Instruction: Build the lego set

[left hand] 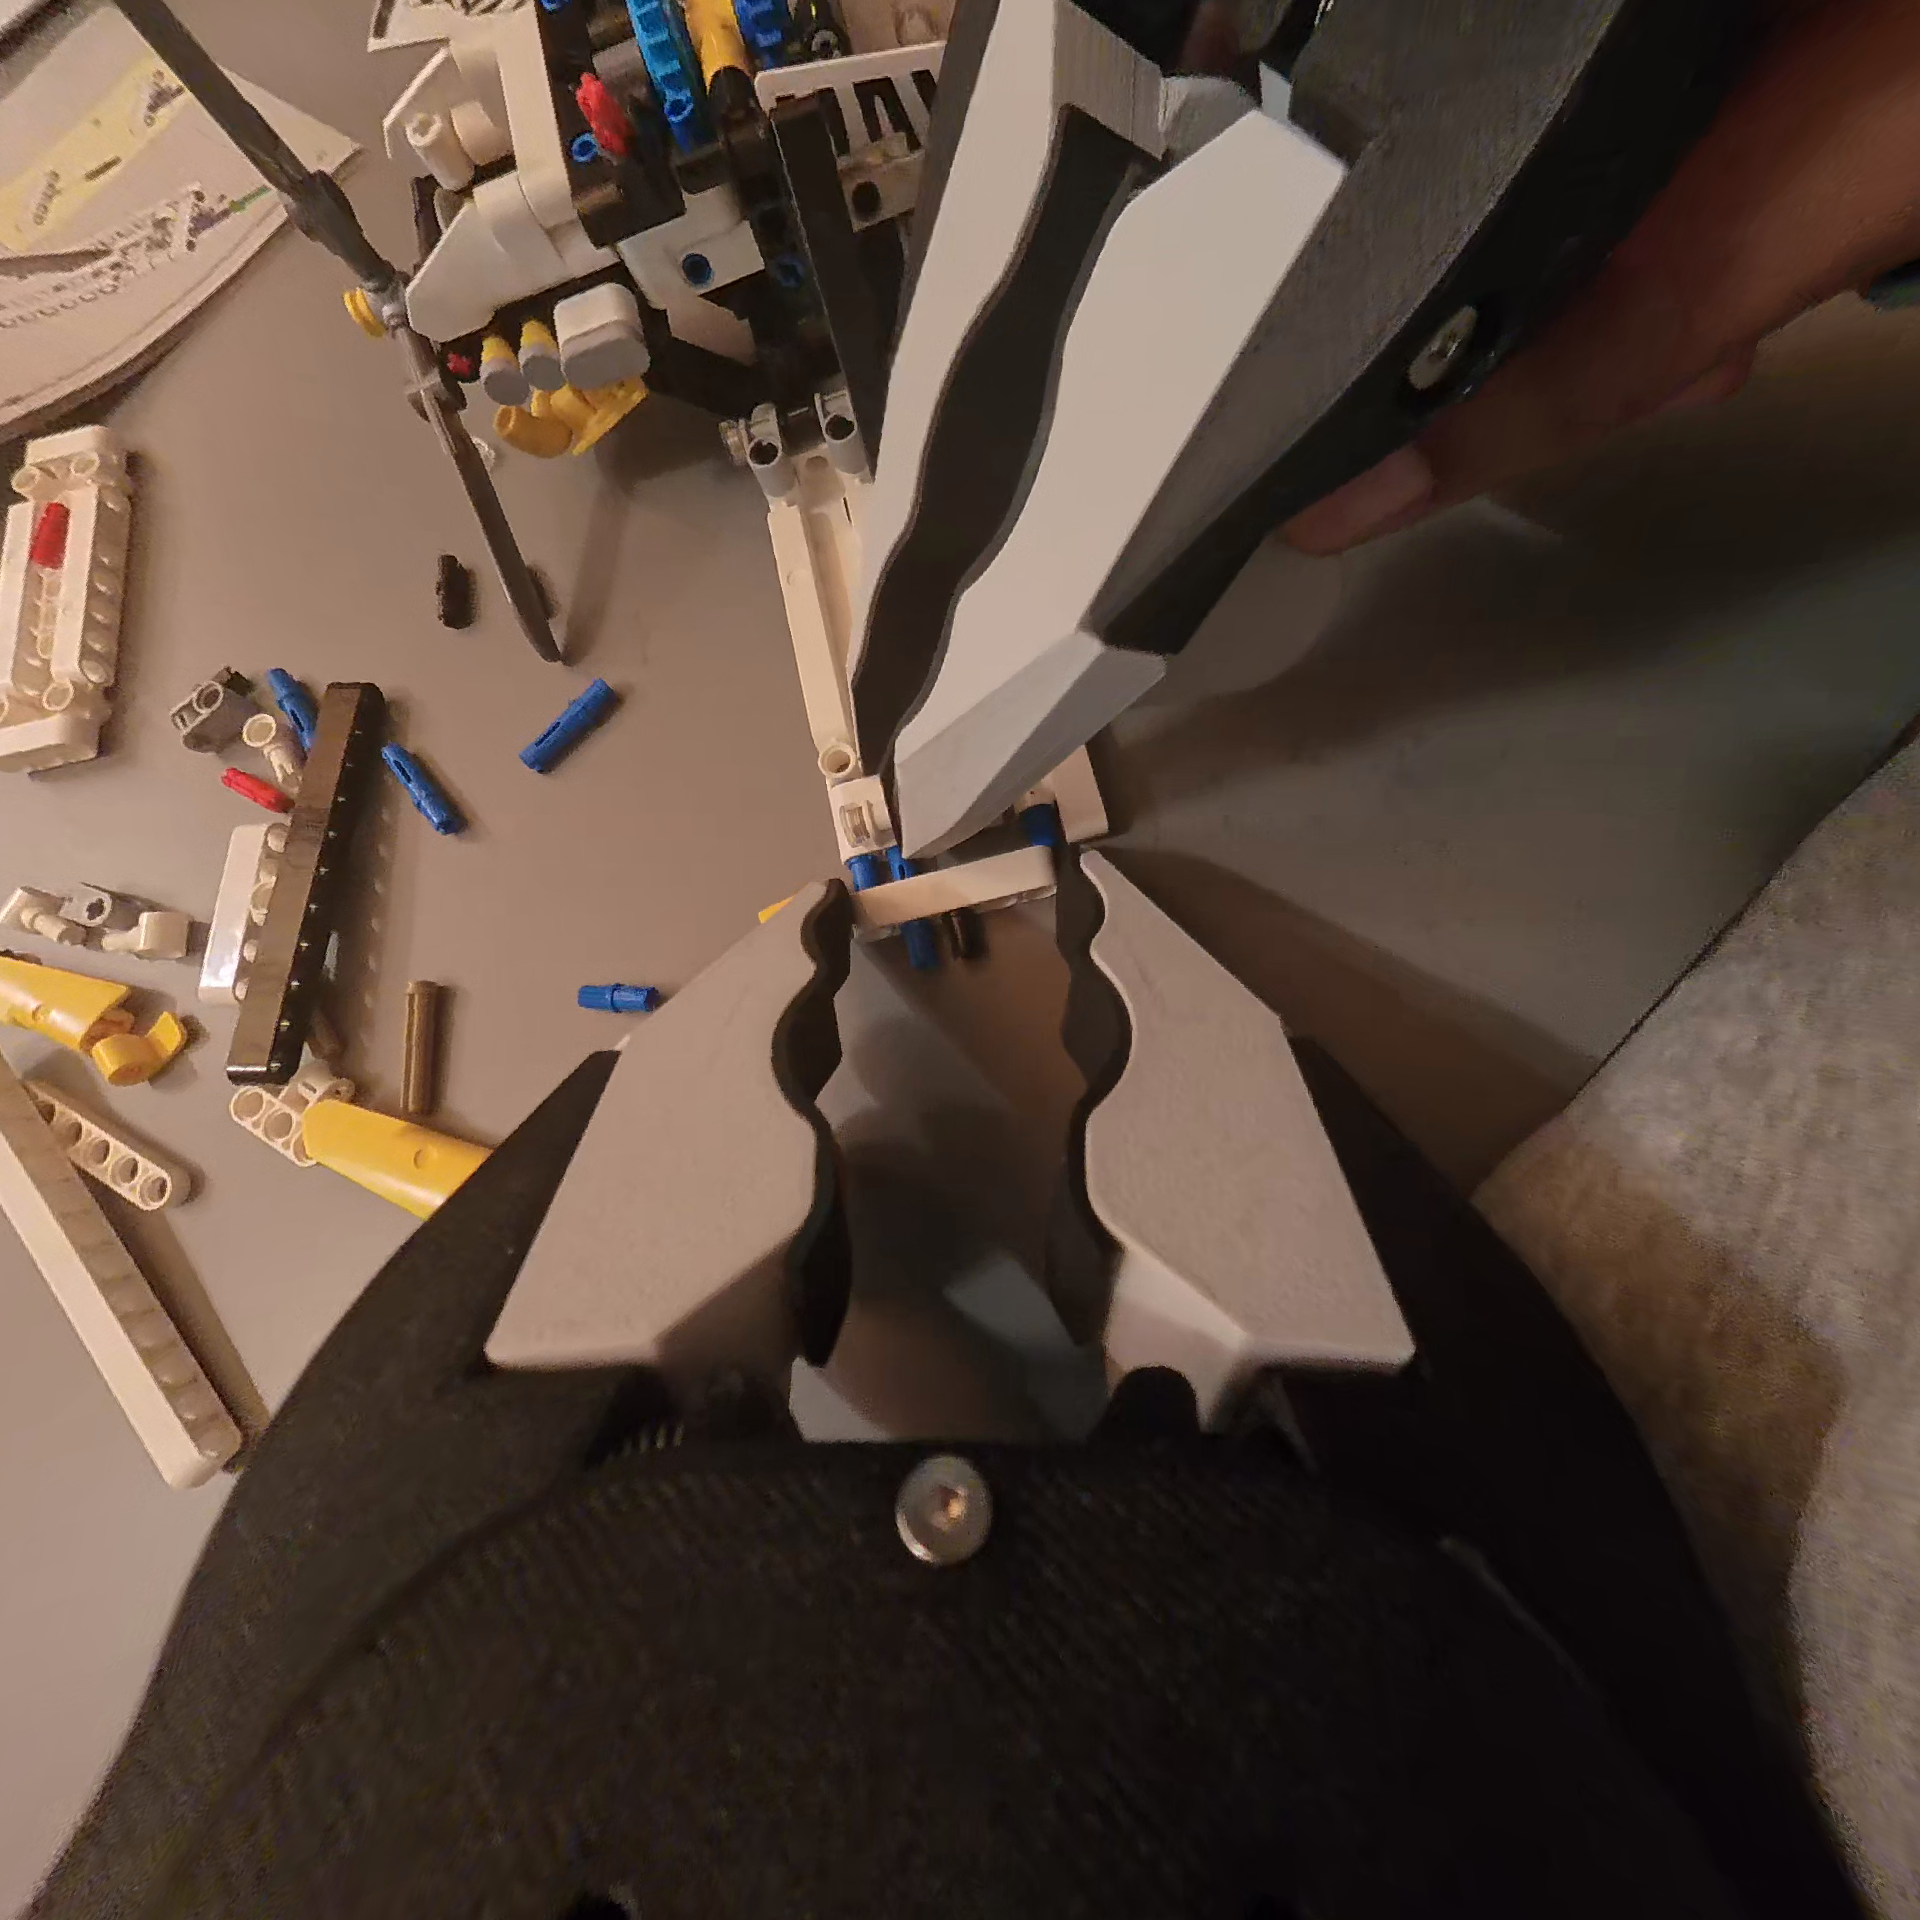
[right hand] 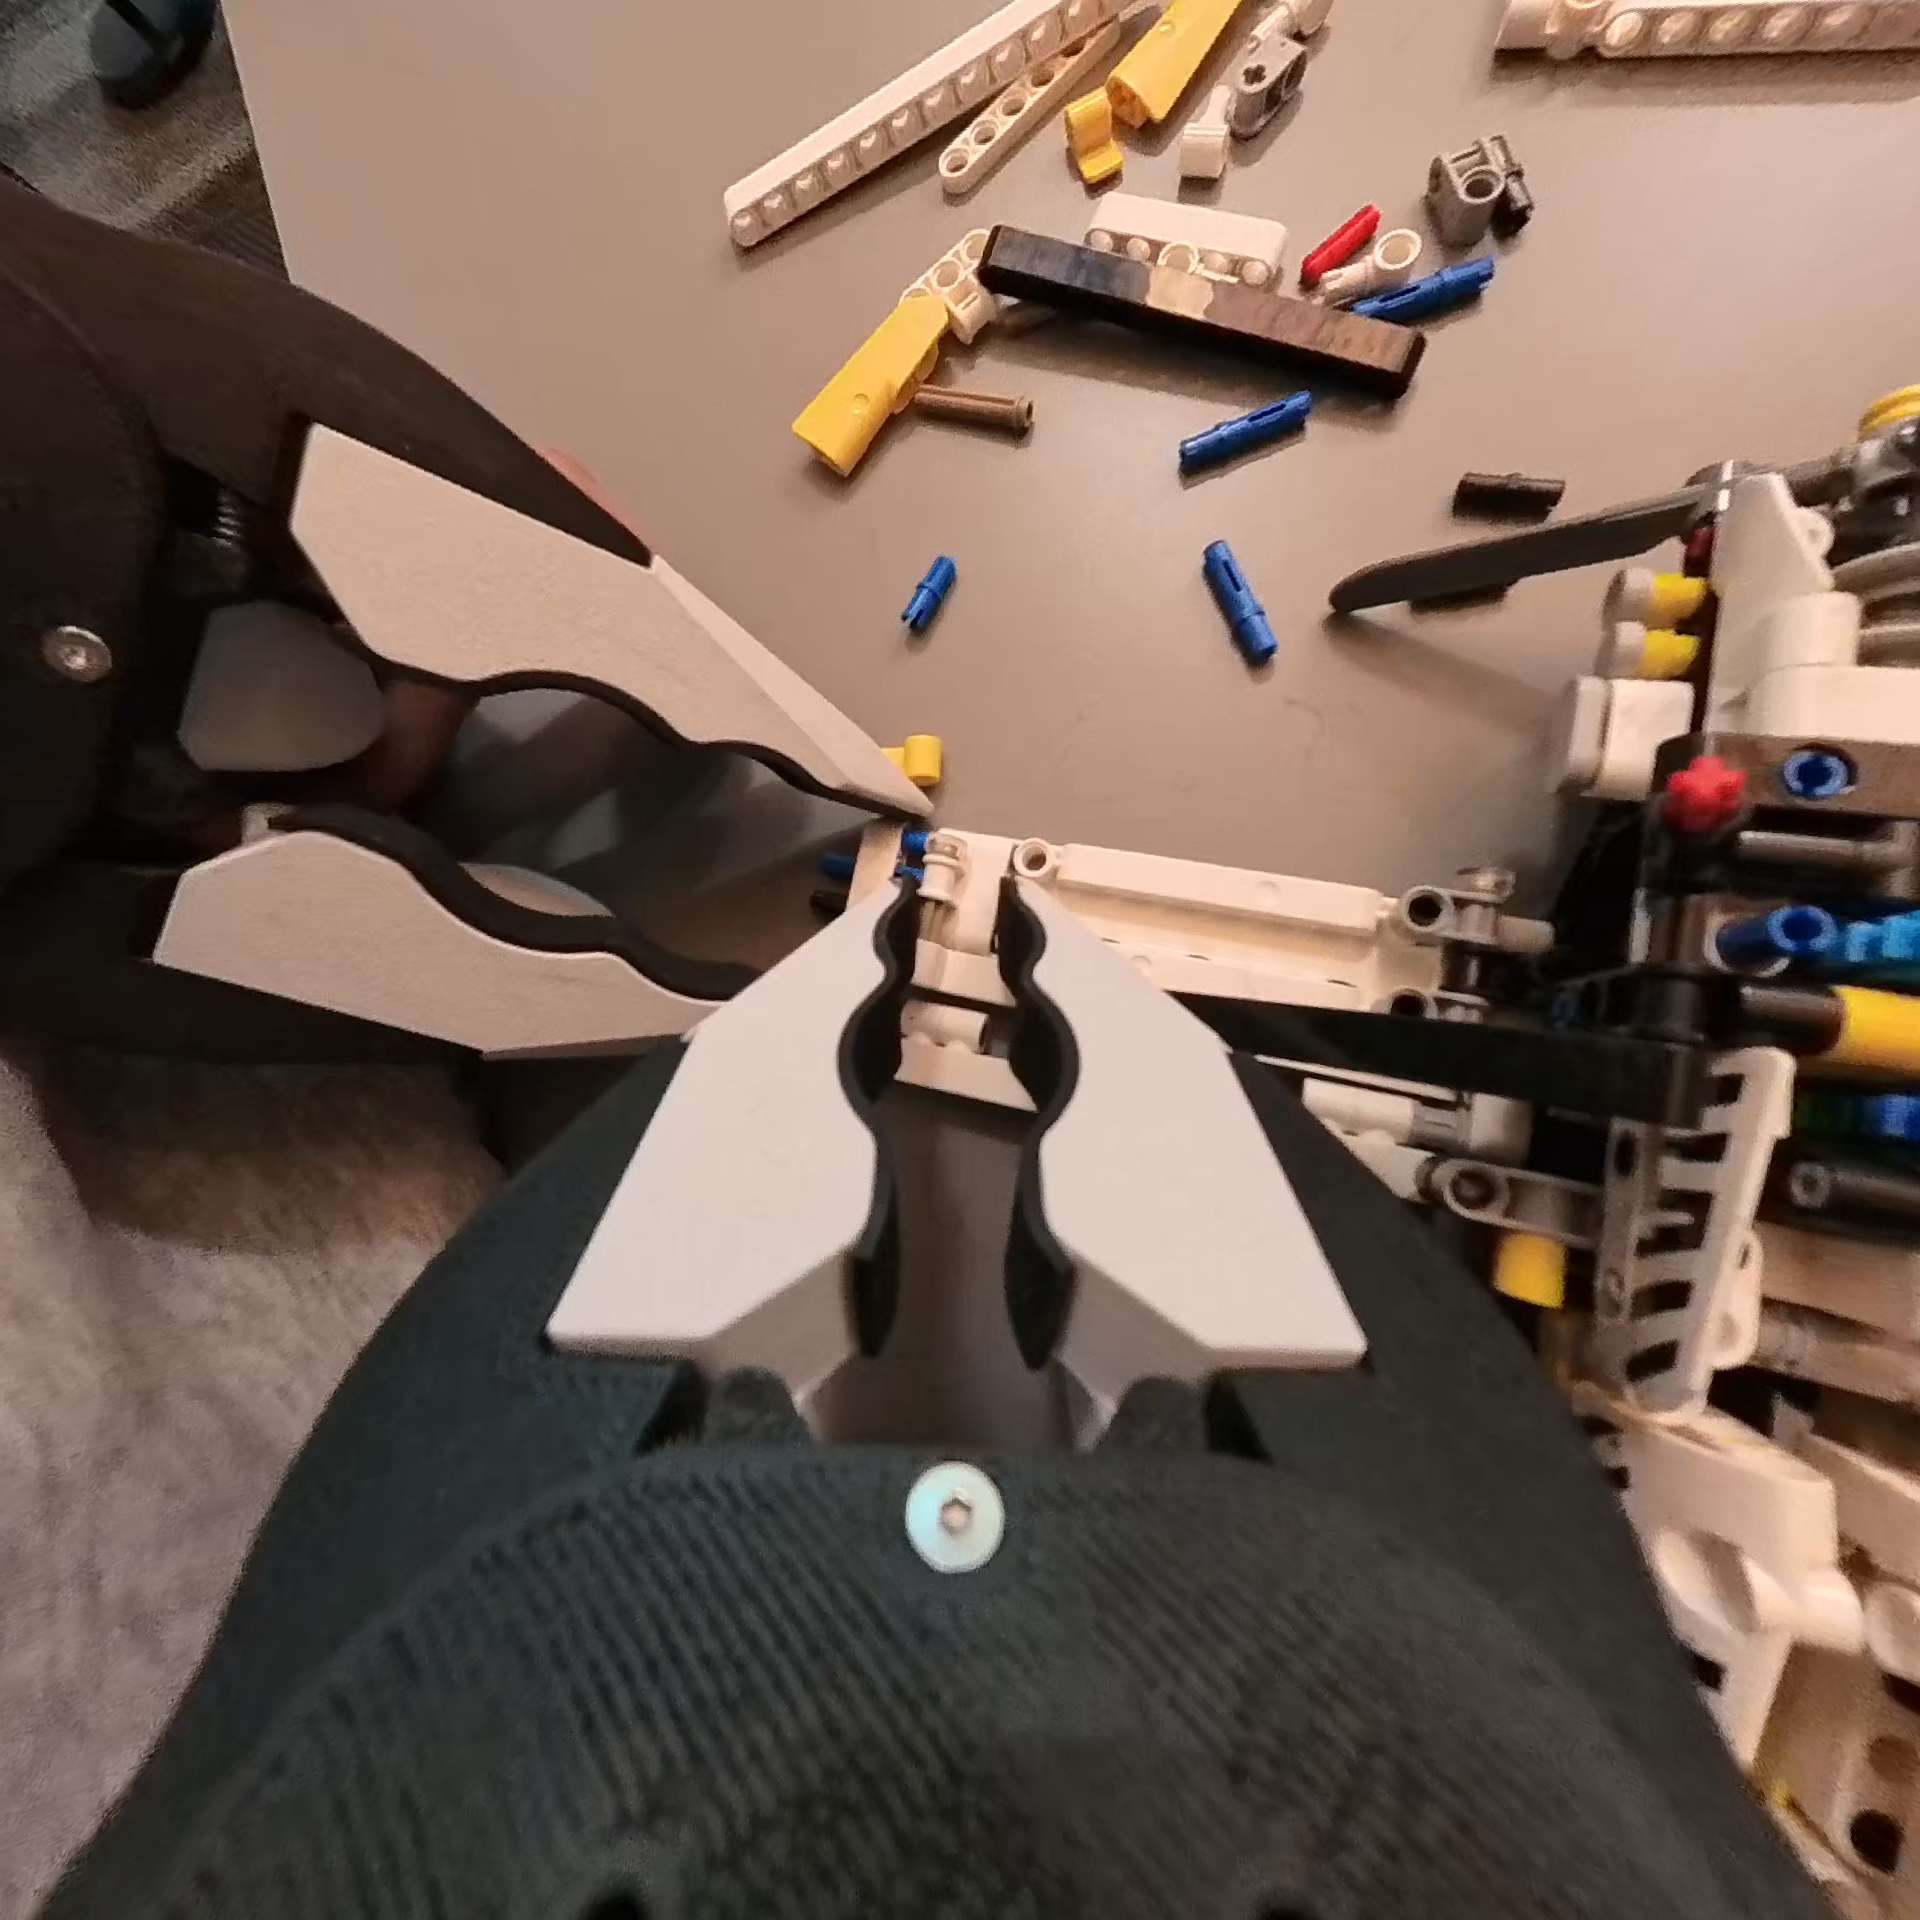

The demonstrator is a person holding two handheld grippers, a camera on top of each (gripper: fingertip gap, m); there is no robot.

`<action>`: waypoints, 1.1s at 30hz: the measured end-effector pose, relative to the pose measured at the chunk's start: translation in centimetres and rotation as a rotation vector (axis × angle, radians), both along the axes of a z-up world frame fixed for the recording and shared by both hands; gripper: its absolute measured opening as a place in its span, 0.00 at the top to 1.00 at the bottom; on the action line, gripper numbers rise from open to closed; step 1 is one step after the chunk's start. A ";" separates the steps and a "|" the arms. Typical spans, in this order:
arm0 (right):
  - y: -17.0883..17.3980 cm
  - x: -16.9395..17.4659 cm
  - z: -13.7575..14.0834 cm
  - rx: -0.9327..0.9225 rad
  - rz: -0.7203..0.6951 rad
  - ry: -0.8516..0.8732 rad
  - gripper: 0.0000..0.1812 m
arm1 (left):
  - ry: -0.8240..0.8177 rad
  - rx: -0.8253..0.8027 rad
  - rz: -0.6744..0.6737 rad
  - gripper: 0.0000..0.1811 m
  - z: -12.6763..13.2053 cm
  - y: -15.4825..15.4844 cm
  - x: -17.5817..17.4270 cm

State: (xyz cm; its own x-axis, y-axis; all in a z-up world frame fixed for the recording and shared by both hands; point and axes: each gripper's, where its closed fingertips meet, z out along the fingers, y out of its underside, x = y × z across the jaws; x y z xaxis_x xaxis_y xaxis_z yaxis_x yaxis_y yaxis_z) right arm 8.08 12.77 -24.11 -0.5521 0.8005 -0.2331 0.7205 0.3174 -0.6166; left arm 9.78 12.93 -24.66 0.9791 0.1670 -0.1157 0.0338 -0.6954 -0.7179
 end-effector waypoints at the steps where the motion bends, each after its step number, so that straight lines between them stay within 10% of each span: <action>1: 0.0 -0.1 0.0 -0.006 -0.005 0.002 0.92 | 0.001 -0.001 0.002 0.78 0.0 0.0 0.0; 15: -0.9 0.5 0.4 -0.035 0.014 0.025 0.77 | 0.003 -0.002 0.005 0.77 0.0 0.1 -0.1; 33: -0.8 0.5 0.2 0.041 0.017 0.098 0.85 | -0.044 0.015 -0.044 0.77 0.4 -2.3 -1.4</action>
State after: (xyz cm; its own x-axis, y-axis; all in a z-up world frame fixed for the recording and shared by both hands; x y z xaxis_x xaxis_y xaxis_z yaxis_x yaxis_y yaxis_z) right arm 8.62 12.01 -23.91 -0.5841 0.7988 -0.1442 0.6515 0.3554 -0.6703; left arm 8.37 10.60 -24.24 0.9897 0.1247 -0.0700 0.0351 -0.6863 -0.7265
